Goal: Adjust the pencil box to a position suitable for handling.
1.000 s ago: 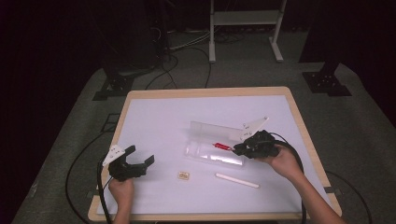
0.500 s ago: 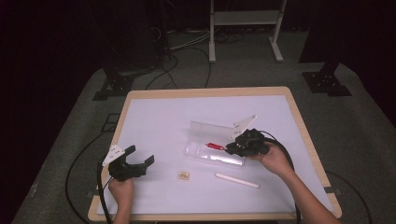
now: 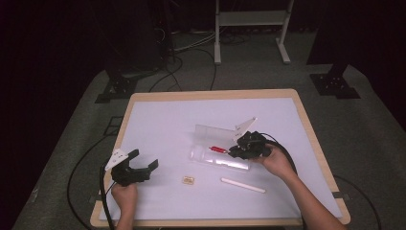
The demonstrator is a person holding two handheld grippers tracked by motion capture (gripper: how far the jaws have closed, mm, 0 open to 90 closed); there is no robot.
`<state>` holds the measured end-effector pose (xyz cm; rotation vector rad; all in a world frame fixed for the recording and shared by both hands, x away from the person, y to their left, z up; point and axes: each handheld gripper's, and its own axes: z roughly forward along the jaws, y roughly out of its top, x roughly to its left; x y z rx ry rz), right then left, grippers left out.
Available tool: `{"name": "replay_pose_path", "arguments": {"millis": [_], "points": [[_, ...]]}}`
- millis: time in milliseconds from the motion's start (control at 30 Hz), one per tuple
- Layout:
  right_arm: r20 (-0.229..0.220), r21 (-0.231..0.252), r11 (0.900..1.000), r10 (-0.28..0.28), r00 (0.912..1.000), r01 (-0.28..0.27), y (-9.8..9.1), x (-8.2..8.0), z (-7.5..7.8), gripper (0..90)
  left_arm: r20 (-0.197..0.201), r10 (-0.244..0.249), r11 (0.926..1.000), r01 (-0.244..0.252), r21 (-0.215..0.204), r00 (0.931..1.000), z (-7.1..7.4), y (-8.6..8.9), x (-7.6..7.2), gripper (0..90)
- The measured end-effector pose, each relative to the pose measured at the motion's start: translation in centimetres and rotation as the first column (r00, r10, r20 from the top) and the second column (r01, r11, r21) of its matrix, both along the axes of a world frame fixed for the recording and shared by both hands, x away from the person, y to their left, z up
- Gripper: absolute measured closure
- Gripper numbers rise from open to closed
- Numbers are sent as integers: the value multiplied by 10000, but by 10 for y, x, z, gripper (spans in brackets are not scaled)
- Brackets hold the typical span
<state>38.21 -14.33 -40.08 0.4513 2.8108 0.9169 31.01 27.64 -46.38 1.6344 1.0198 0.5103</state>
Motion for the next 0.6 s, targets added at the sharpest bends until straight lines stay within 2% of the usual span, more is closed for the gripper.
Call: {"name": "replay_pose_path", "arguments": {"millis": [600], "points": [[-342,-313,9994,-144,9993,133,10,15,-17,789,11,1,10000,-1,-7,10000,0,0,0,0]]}}
